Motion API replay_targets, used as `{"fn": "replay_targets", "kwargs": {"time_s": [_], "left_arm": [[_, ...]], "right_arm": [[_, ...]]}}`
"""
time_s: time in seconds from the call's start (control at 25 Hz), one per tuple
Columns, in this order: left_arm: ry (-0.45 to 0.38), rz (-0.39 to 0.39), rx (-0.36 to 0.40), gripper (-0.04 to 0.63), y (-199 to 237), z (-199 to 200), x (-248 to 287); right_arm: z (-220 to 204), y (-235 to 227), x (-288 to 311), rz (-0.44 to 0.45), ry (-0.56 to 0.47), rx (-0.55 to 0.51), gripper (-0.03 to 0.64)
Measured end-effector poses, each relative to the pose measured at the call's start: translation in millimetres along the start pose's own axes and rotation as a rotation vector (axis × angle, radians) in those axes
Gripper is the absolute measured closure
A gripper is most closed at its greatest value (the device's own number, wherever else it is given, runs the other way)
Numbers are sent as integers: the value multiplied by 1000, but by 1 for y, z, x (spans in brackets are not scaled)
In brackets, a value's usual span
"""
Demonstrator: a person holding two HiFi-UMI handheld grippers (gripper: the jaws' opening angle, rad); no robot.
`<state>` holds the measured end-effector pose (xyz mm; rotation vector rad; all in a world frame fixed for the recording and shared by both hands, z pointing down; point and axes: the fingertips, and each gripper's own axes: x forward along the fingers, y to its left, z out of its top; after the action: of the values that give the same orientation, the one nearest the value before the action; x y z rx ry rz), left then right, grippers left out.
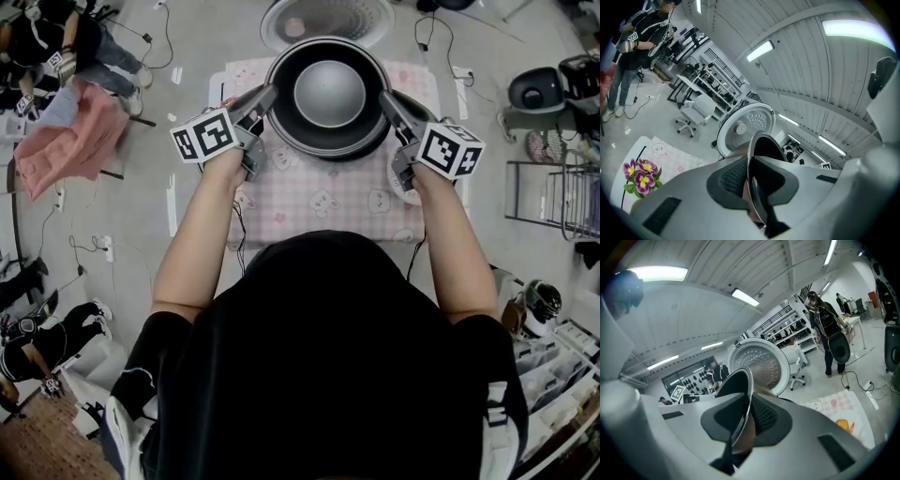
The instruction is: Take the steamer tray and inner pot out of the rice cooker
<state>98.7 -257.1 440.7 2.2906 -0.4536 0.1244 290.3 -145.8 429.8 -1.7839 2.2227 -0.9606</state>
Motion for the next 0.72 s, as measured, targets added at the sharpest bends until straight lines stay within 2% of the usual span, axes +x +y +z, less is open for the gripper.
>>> {"fn": "replay_targets", "kwargs": {"time_s": [0.4, 0.72], "left_arm": [[-89, 33, 41, 543, -9, 31, -54], [-169, 114, 37, 543, 4, 45, -114]], "right_arm": [[13, 54, 13, 102, -9, -52, 566], [5, 100, 46, 209, 35, -74, 566]]}}
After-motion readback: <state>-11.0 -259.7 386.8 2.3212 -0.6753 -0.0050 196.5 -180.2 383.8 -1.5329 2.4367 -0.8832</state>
